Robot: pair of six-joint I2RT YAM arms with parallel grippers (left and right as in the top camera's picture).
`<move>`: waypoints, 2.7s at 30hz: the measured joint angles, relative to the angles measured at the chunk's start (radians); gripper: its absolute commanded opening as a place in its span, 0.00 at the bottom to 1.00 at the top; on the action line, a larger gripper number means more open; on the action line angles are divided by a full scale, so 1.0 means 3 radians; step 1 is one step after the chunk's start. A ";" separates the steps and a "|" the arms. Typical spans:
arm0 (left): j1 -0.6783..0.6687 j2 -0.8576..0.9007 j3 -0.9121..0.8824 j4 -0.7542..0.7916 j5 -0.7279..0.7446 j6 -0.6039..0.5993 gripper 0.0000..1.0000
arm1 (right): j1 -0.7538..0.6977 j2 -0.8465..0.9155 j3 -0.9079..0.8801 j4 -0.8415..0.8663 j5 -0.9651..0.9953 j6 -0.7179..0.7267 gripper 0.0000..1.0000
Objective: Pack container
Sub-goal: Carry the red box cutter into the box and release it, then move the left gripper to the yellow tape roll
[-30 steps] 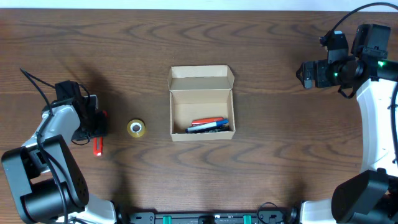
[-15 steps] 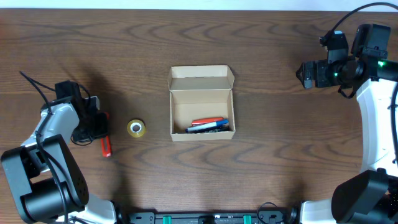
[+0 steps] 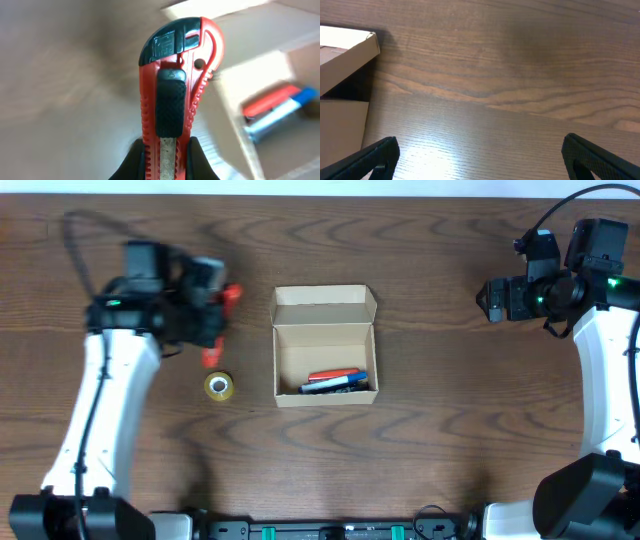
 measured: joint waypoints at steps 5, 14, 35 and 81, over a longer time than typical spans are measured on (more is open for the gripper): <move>-0.0804 0.0005 0.0029 0.0001 -0.0116 0.0669 0.06 | 0.0000 0.0000 0.0000 0.0000 -0.0004 0.0000 0.99; -0.1639 0.0006 0.0029 0.0169 -0.0253 0.1890 0.06 | 0.0000 0.0000 0.0000 0.0000 -0.0032 0.0000 0.99; -0.1654 0.0931 0.0029 0.0437 -0.0173 0.2192 0.06 | 0.0000 0.0000 0.0000 0.0000 -0.0080 0.0000 0.99; -0.0158 0.0231 0.1068 -0.1063 -0.1119 -0.0454 0.95 | 0.0000 0.0000 0.0000 0.0000 -0.0137 0.0000 0.99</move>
